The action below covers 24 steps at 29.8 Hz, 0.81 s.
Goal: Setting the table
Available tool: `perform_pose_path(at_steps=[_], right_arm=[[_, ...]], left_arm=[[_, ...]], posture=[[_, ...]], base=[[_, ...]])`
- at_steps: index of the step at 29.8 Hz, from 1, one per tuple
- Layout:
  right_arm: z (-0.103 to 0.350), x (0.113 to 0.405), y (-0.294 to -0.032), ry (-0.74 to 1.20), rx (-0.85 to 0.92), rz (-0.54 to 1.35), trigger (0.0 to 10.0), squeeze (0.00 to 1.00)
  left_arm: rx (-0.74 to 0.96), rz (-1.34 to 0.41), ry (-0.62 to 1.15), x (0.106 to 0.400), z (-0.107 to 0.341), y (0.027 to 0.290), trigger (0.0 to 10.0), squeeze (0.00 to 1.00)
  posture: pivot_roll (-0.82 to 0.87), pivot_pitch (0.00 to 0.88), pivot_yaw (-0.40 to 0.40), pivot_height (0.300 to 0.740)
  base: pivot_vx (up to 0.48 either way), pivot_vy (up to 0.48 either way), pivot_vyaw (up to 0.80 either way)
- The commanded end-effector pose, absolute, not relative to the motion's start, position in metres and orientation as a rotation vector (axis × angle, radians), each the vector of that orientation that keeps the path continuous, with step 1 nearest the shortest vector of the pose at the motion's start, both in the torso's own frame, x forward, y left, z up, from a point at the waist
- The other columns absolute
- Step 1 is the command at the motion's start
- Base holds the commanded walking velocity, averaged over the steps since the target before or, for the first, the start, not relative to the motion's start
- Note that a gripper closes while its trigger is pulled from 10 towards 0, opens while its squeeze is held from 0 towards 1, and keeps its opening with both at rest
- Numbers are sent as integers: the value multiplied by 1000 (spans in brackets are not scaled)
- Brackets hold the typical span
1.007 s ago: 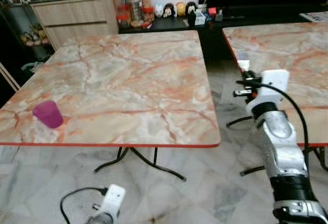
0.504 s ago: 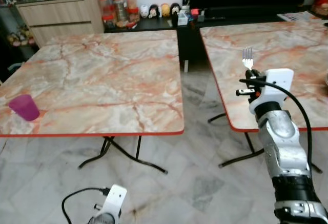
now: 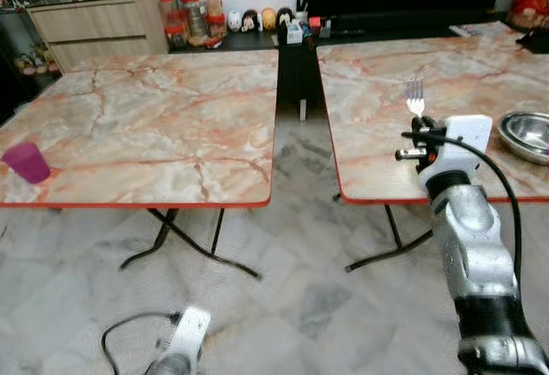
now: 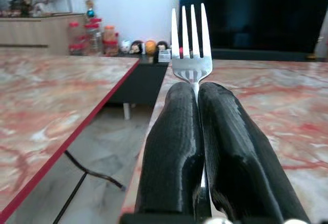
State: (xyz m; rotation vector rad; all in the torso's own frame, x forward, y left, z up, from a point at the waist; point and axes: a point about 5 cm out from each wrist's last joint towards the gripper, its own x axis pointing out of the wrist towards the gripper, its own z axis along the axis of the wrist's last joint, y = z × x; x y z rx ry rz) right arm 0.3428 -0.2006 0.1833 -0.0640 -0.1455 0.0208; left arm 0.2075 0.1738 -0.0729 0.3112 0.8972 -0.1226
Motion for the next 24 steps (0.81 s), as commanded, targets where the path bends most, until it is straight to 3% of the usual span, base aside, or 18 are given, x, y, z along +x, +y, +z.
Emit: perform_pose_path(at_steps=[1,24], right_arm=[[191,344,-197,-170,-57,33,10000,0],[191,345,-195,-182,-57,24,10000,0]], left_arm=[[306,-101,896,207,-73,178,10000,0],[306,-107,891,209,-72,176,10000,0]], posture=[[-61,0,44,728],[-63,0,43,728]], base=[[382,0,0],[410,0,0]])
